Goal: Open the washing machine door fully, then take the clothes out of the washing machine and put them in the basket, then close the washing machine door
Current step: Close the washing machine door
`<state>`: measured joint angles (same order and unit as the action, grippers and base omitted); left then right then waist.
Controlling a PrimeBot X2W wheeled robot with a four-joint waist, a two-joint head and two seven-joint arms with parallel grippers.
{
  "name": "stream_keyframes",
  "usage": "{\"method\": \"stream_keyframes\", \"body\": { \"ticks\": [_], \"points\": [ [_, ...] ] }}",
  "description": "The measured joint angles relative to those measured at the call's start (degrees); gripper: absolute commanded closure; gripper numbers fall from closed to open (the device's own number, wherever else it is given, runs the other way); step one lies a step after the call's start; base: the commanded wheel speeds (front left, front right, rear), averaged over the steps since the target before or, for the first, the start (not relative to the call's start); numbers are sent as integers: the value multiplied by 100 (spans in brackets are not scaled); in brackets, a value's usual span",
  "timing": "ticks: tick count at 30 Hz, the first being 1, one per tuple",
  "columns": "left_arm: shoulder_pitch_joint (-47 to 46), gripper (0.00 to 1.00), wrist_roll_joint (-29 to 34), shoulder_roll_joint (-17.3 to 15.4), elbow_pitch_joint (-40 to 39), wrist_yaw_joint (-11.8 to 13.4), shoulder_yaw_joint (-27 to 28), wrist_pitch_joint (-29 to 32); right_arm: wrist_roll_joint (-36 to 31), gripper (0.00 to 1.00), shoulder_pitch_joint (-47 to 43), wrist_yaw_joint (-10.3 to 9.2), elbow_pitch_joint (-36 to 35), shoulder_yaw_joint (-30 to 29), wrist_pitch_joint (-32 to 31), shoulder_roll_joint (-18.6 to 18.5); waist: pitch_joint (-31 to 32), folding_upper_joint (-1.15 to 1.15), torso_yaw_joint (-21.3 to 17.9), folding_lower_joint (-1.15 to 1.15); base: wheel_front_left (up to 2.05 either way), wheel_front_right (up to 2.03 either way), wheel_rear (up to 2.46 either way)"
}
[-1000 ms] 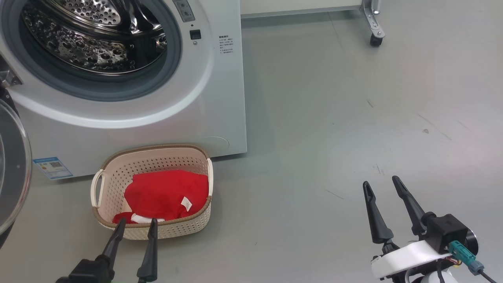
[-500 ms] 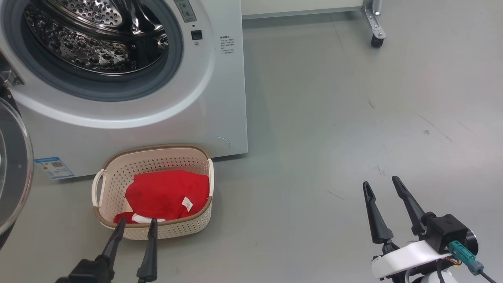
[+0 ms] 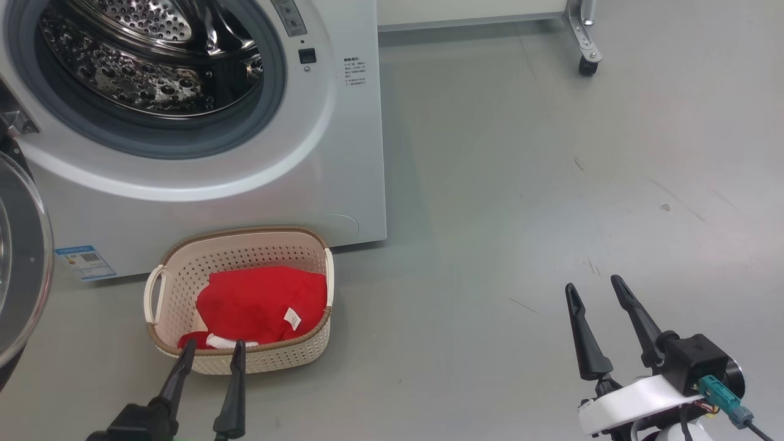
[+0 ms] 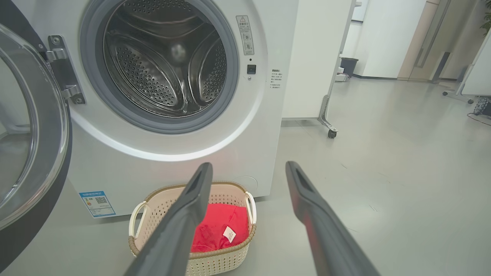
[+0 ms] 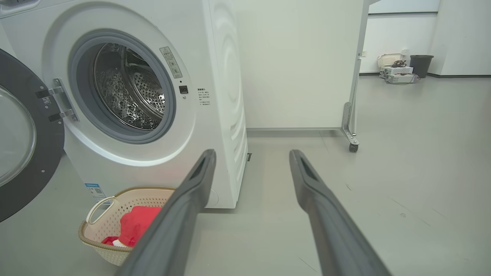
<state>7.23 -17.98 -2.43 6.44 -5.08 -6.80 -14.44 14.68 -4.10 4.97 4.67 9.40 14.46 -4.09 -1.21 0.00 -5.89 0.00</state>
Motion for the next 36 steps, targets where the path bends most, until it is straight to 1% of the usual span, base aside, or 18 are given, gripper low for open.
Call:
{"method": "stream_keyframes", "body": {
  "ticks": [7,16,26,29,30,34,36],
  "points": [
    [-1,0,14,-1,13,0,-22,1,1,0,-1,-7,-5,-42,0,4,22,0,32,0,0,0,0],
    [-2,0,49,0,22,0,-56,0,1,0,-2,-7,-64,-58,0,4,-5,0,279,0,0,0,0],
    [-12,0,51,-1,23,24,-79,0,2,0,-5,1,-119,-10,0,5,-42,0,734,0,0,0,0],
    [-13,0,51,-1,22,74,-80,0,3,0,-6,21,-125,9,0,5,-44,0,899,0,0,0,0],
    [-13,0,51,-1,22,74,-80,0,3,0,-6,21,-125,9,0,5,-44,0,899,0,0,0,0],
    [-14,0,51,-1,23,80,-76,0,33,0,-19,29,-126,66,0,8,-36,0,1134,0,0,0,0],
    [-14,0,54,-1,24,83,-78,1,34,0,-38,47,-126,91,0,11,-23,0,1318,0,0,0,0]
  ]
}}
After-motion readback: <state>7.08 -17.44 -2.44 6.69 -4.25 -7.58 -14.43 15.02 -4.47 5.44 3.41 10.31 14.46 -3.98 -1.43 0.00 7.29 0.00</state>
